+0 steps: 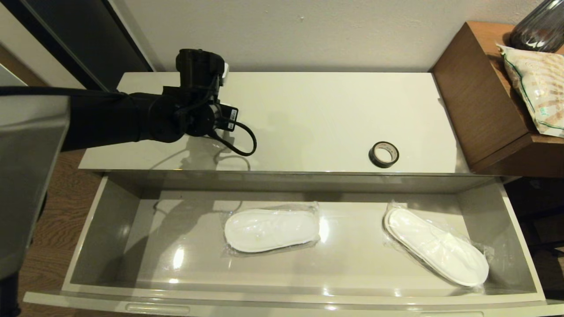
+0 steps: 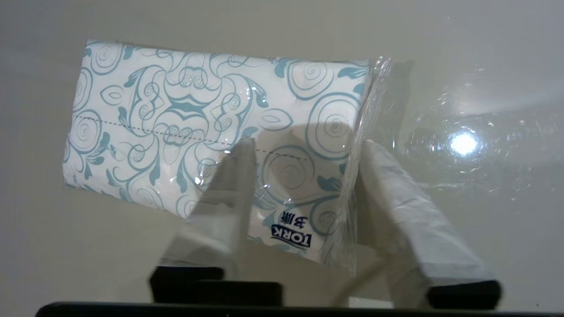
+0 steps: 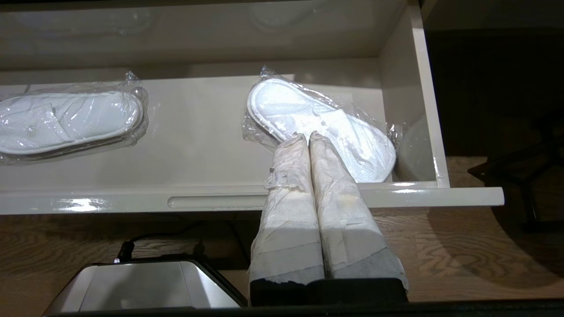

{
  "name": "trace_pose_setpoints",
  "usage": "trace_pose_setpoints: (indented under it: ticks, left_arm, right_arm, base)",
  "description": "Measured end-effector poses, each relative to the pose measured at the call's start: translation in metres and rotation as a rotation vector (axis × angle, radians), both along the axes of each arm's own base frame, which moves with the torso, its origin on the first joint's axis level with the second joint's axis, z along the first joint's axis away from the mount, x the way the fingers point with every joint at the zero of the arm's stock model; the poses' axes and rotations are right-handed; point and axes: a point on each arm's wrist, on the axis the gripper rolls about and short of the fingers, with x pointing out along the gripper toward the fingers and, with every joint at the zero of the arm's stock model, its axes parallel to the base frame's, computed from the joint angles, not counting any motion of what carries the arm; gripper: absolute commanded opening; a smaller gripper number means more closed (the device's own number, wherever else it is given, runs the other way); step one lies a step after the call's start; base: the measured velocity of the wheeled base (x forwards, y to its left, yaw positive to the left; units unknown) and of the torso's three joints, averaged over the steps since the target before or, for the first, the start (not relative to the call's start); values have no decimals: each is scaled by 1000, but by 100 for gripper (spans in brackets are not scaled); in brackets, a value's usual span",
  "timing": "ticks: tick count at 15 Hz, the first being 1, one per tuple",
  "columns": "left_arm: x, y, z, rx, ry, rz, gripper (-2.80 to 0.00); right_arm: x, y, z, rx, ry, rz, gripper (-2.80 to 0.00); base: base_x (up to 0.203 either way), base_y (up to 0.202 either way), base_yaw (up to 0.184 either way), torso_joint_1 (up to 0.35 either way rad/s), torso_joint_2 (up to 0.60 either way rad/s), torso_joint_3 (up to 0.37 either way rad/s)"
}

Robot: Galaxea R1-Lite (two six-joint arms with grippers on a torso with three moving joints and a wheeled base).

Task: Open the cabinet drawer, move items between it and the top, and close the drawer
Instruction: Place the tissue on the table, then pick up the tissue on the table

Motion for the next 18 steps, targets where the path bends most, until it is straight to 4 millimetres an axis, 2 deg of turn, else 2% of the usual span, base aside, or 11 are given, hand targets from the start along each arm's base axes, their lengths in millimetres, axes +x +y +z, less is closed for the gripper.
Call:
trace_pose_setpoints:
  ticks: [3, 5, 6, 8, 10, 13, 16, 18]
  left_arm:
    - [1, -2, 5, -7, -19, -2, 0]
    - [-6, -4, 19, -12, -46, -7, 0]
    - [-13, -4, 27, -12, -51, -11, 0]
    - [-38, 3, 50, -12, -38, -21, 0]
    - [-74, 17, 70, -21, 11, -26, 0]
    - [-142, 47, 89, -105, 99, -21, 0]
    - [-219, 75, 79, -226, 186, -16, 0]
    - [-263, 96, 71, -296, 179, -4, 0]
  right_arm:
    - [0, 0, 0, 0, 0, 0, -280]
    - [0, 0, 0, 0, 0, 0, -280]
    - [0, 0, 0, 0, 0, 0, -280]
    - [0, 0, 0, 0, 0, 0, -280]
    - [0, 0, 0, 0, 0, 0, -280]
    - [0, 0, 0, 0, 0, 0, -280]
    - [0, 0, 0, 0, 0, 0, -280]
    - [0, 0, 0, 0, 0, 0, -280]
  base:
    - [0, 0, 0, 0, 0, 0]
    - [0, 0, 0, 0, 0, 0]
    - [0, 0, 0, 0, 0, 0]
    - [0, 0, 0, 0, 0, 0]
    - [0, 0, 0, 0, 0, 0]
    - [0, 0, 0, 0, 0, 0]
    - [0, 0, 0, 0, 0, 0]
    - [0, 0, 0, 0, 0, 0]
